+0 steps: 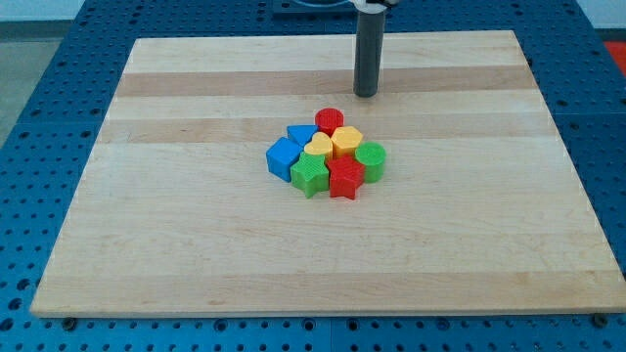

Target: Move your arm to the red circle

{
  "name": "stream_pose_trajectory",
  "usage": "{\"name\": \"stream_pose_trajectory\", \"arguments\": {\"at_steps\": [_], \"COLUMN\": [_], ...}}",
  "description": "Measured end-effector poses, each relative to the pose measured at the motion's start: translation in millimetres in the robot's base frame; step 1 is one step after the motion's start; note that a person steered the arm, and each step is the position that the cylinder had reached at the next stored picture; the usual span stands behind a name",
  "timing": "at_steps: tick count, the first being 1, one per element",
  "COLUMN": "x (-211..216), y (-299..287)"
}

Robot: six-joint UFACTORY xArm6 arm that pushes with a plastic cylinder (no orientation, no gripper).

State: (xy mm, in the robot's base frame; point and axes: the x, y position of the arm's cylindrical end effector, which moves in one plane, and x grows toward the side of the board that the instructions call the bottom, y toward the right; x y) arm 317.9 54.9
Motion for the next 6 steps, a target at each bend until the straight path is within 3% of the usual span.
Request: {"name": "stream_pose_trajectory", "arguments": {"at_steps": [2,3,4,6], "x": [3,11,13,64], "y": [-25,-97,-132,-136]}}
